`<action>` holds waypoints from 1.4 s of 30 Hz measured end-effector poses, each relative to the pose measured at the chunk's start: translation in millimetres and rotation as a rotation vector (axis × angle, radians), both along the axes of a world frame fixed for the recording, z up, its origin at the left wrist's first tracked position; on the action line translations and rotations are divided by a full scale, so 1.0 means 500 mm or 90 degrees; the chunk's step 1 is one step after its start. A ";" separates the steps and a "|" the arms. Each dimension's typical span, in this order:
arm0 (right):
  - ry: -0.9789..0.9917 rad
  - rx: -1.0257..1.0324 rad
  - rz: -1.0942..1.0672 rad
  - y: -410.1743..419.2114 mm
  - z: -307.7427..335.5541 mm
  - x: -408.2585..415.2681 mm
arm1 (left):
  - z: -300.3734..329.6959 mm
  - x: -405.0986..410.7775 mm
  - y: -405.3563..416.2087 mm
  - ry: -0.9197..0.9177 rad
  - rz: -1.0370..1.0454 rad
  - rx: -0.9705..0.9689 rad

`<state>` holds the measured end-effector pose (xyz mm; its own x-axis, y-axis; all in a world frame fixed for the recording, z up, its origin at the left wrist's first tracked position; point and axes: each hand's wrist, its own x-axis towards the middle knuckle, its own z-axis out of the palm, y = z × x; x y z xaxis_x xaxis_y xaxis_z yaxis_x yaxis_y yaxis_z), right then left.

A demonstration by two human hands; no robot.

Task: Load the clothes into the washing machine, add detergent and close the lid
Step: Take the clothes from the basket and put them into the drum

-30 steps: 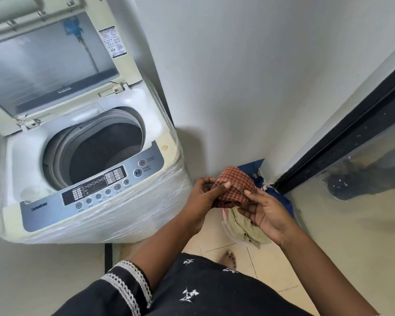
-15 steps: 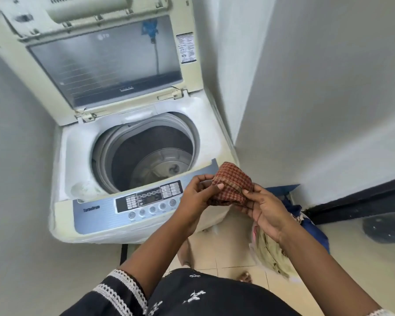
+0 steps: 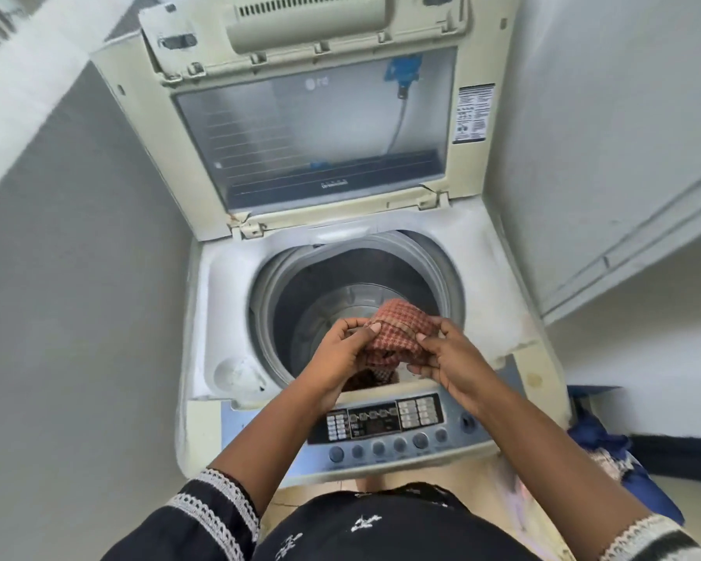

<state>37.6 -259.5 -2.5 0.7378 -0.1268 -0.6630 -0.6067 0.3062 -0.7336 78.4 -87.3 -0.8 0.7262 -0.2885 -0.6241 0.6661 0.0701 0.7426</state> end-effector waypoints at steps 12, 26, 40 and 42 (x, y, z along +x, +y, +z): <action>0.124 -0.068 0.255 0.074 -0.056 0.100 | -0.107 0.083 0.077 0.167 0.045 0.121; 0.032 -0.053 0.249 0.072 -0.050 0.085 | -0.081 0.074 0.067 0.143 0.049 0.135; -0.097 -0.077 -0.095 -0.129 0.080 -0.116 | 0.042 -0.067 -0.212 0.043 -0.085 -0.033; -0.096 -0.093 -0.132 -0.179 0.088 -0.169 | 0.055 -0.106 -0.262 0.025 -0.124 -0.039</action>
<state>-47.1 -348.7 41.4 0.7745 -0.3715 -0.5120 -0.4233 0.2970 -0.8559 25.3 -218.4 26.9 0.6288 -0.4598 -0.6271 0.6993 -0.0183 0.7146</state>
